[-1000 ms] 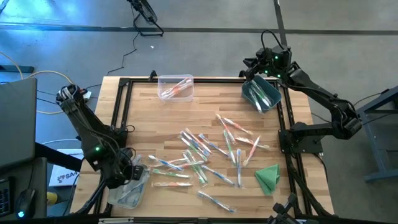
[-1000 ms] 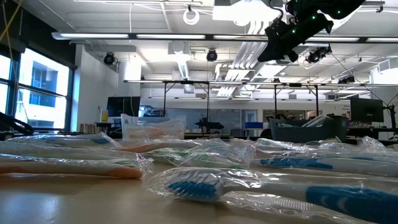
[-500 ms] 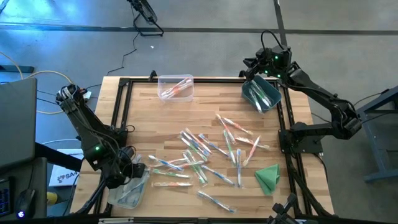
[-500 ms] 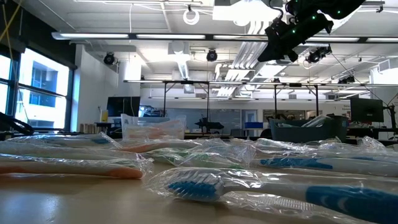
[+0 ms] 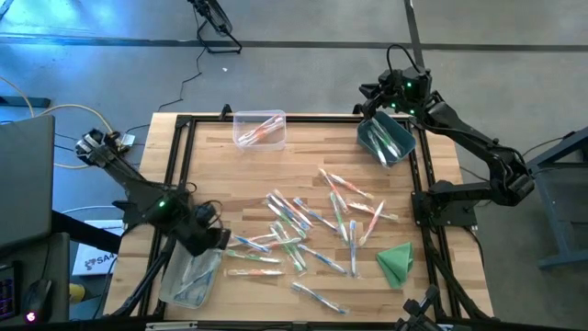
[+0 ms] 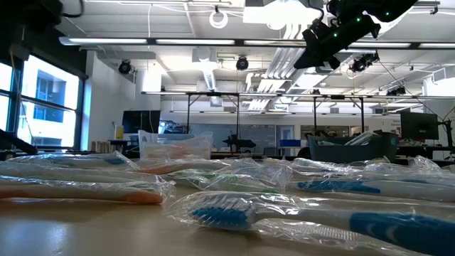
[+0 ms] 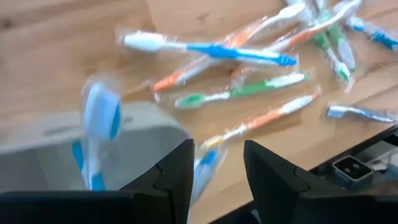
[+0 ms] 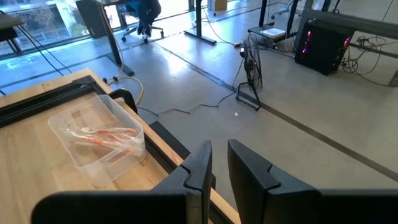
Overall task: Pick & Place Toothbrushes
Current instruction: Put the orange toothbrush into the transparent bin
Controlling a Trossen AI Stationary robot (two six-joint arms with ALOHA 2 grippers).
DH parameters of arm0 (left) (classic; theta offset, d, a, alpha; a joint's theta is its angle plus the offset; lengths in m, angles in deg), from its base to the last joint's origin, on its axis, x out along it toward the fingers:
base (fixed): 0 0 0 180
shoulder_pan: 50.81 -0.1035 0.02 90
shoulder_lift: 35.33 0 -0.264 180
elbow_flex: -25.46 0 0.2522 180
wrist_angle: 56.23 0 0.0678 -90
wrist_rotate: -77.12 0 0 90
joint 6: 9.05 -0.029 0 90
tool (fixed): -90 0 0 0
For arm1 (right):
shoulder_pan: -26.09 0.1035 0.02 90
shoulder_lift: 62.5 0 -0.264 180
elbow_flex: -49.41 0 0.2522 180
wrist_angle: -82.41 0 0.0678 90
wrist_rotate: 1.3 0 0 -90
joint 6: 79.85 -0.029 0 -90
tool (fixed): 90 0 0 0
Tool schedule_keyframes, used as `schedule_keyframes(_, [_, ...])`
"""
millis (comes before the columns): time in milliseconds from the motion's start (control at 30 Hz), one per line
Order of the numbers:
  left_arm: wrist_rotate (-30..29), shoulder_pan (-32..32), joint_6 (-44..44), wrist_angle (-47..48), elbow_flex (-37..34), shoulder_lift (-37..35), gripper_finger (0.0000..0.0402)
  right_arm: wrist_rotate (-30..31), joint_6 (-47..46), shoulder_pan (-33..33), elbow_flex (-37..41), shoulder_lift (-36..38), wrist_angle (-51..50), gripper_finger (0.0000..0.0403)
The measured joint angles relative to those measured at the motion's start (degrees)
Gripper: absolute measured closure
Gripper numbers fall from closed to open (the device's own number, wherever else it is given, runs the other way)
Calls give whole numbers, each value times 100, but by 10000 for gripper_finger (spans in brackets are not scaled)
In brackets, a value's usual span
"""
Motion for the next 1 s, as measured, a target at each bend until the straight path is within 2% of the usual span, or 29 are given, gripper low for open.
schedule_keyframes(267, [150, -899, -1264, -5, 0, 2, 265, -11, 11, 0, 0, 0, 4, 357])
schedule_keyframes(700, [124, -1965, -2462, -2, 0, 2, 265, 1, 267, 0, 0, 0, 4, 357])
schedule_keyframes(800, [-17, -2258, -2789, 0, 0, 2, 265, 2, 267, 0, 0, 0, 4, 357])
schedule_keyframes(1000, [-654, -2902, -3406, -47, 0, 2, 265, 4, 267, 0, 0, 0, 5, 357])
